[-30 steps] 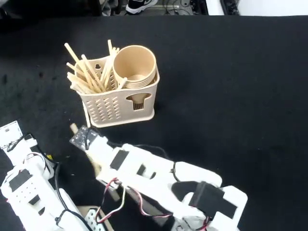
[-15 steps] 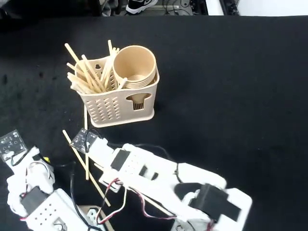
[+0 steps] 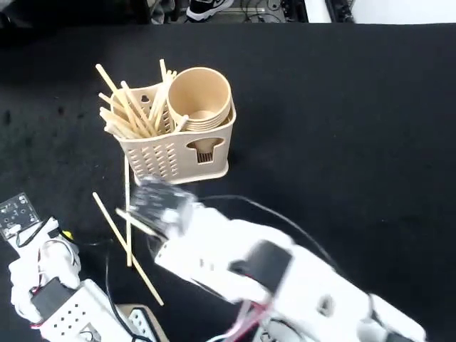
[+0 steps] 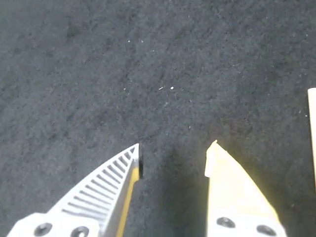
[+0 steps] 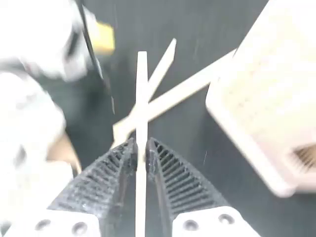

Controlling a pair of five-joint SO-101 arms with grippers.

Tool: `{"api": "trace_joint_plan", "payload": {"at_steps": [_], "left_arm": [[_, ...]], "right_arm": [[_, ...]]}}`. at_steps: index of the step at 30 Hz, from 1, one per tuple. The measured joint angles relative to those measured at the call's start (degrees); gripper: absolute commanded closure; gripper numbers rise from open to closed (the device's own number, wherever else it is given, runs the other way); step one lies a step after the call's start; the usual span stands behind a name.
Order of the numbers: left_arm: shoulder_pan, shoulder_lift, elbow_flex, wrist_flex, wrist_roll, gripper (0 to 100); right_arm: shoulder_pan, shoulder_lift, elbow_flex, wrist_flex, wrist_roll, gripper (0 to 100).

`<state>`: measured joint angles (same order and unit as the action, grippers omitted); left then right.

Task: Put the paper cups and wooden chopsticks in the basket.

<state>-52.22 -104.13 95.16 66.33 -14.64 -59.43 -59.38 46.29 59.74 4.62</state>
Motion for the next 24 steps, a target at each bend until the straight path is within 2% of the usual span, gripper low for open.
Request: {"api": "trace_joint_plan", "payload": {"at_steps": [3, 7, 18, 24], "left_arm": [[0.0, 0.0, 0.0, 0.0, 0.0, 78], [0.1, 0.0, 0.6, 0.1, 0.0, 78], [2.8, 0.0, 0.9, 0.4, -3.1, 79], [2.8, 0.0, 0.9, 0.4, -3.2, 79]], "right_arm": [[0.4, -11.6, 0.0, -6.3, -0.1, 98.6], [0.4, -21.2, 3.3, -20.0, -2.1, 98.6], [15.1, -22.2, 19.0, -71.1, -3.0, 98.6], [19.3, -12.9, 20.4, -88.1, -5.0, 98.6]]}}
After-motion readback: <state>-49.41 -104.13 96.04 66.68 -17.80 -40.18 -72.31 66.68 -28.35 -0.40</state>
